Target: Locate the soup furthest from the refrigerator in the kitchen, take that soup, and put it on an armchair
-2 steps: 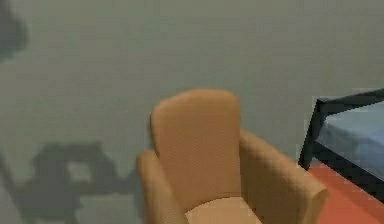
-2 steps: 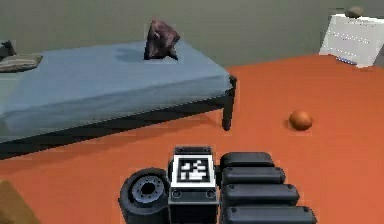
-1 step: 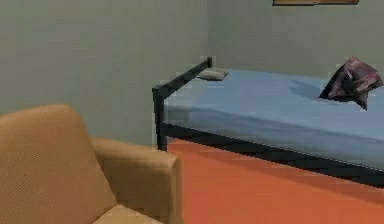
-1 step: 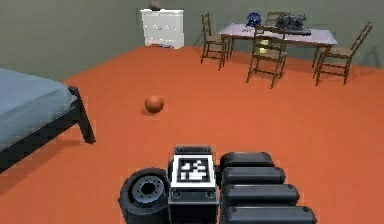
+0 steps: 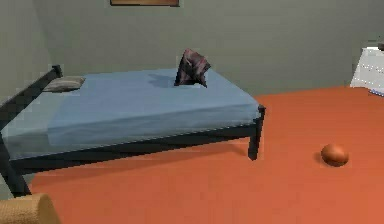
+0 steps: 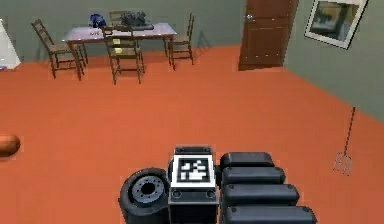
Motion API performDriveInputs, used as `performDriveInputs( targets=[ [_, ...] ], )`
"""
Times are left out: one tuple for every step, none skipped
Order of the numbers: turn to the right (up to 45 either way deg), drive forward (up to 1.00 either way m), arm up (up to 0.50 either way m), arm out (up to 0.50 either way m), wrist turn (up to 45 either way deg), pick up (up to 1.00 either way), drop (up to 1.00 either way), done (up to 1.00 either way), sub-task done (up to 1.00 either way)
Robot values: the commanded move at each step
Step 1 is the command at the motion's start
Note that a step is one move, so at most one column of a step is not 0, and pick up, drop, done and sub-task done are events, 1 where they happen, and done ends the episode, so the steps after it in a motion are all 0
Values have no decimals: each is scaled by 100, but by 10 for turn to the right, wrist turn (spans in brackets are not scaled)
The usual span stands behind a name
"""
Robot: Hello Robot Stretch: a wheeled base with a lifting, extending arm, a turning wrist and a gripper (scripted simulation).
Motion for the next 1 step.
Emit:
performDriveInputs(
  targets=[
    [30,0,0,0,0,0,0,0,0]
  ],
)
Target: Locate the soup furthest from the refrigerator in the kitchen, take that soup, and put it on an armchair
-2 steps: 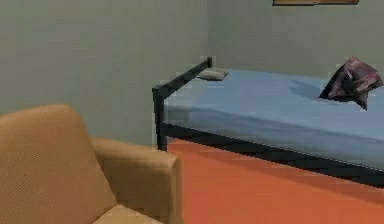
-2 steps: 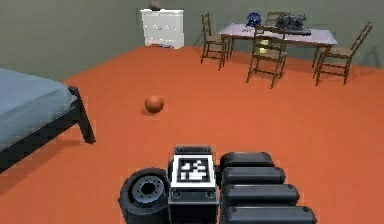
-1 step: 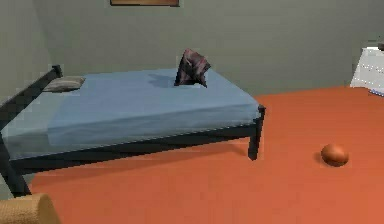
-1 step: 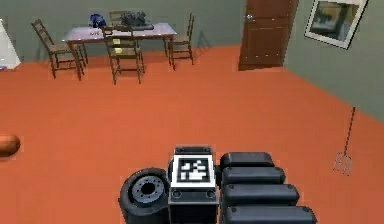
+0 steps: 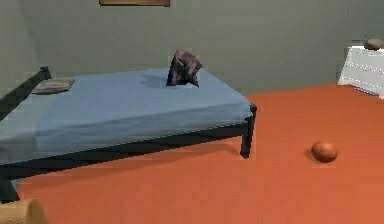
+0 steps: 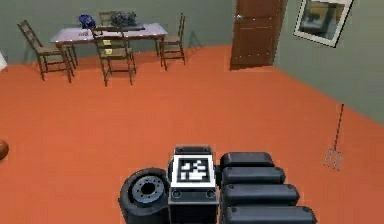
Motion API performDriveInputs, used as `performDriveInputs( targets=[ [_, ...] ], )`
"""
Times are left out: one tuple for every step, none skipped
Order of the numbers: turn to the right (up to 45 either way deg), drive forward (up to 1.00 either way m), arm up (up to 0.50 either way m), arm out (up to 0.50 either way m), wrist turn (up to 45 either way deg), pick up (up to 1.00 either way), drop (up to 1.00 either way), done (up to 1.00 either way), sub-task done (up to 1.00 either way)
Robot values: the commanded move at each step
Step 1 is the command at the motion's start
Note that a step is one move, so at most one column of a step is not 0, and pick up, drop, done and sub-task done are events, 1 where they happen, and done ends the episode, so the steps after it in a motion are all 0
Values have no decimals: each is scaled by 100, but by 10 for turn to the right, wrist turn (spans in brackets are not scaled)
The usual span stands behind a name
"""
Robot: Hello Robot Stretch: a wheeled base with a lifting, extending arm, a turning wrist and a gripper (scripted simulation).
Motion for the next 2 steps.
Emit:
performDriveInputs(
  targets=[
    [-270,0,0,0,0,0,0,0,0],
    [0,90,0,0,0,0,0,0,0]
  ],
)
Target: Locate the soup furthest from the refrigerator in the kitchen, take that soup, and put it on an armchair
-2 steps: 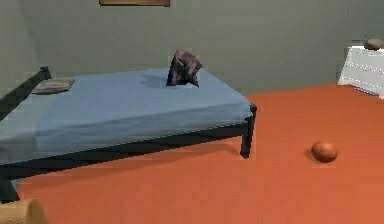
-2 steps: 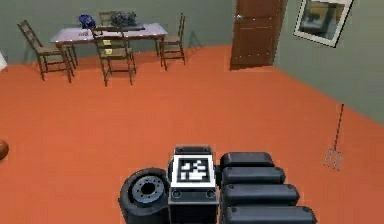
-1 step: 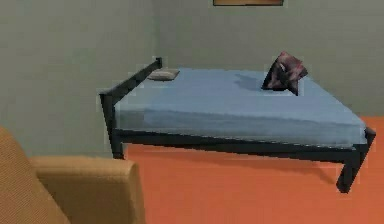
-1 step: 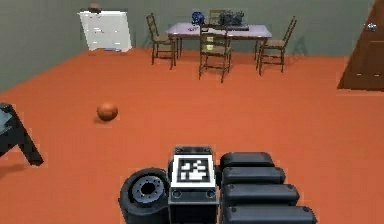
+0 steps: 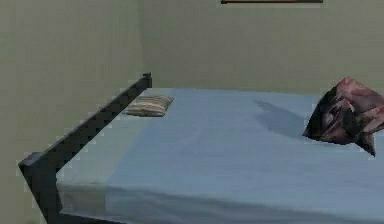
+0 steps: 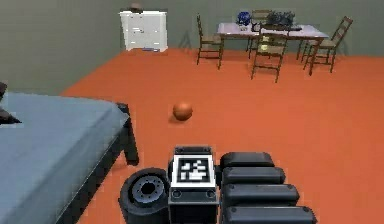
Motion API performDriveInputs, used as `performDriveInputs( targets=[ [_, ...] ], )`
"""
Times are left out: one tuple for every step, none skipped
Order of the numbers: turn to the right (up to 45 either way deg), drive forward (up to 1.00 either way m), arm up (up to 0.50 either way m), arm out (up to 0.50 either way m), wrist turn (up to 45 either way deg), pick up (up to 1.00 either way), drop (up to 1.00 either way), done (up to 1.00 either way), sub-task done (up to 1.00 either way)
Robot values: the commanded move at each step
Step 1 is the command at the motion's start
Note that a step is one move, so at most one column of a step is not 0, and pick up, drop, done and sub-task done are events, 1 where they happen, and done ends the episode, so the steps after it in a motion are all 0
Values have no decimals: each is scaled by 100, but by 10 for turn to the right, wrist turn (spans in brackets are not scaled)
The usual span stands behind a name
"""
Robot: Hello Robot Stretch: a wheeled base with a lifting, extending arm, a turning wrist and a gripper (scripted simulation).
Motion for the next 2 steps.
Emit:
performDriveInputs(
  targets=[
    [-390,0,0,0,0,0,0,0,0],
    [0,20,0,0,0,0,0,0,0]
  ],
)
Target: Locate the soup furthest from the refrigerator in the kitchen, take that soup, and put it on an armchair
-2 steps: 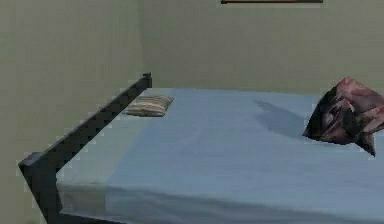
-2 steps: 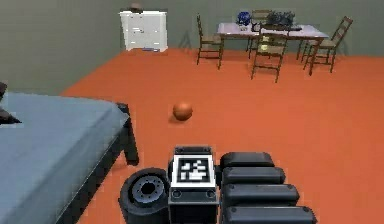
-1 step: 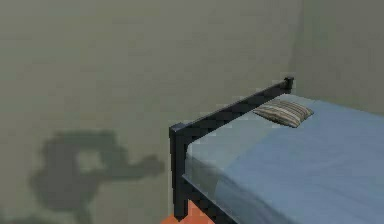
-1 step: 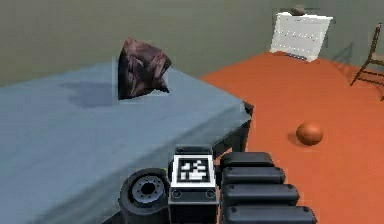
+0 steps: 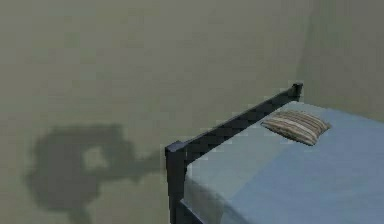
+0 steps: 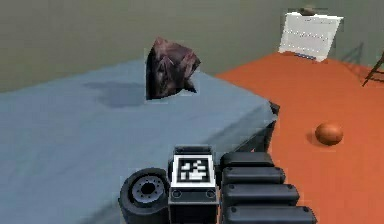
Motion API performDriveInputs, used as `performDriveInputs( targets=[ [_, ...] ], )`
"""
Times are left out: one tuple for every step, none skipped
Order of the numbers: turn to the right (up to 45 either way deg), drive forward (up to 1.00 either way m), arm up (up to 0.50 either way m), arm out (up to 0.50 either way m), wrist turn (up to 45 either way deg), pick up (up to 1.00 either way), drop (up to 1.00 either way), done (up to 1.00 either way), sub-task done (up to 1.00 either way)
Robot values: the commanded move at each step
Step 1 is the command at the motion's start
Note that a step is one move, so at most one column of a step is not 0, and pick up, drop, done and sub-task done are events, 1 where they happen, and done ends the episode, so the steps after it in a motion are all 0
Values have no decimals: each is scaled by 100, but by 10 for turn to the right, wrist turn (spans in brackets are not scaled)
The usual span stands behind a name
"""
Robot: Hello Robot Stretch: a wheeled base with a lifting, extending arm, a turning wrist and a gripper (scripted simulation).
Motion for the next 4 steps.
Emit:
performDriveInputs(
  targets=[
    [-150,0,0,0,0,0,0,0,0],
    [0,40,0,0,0,0,0,0,0],
    [-450,0,0,0,0,0,0,0,0],
    [-150,0,0,0,0,0,0,0,0]
  ],
)
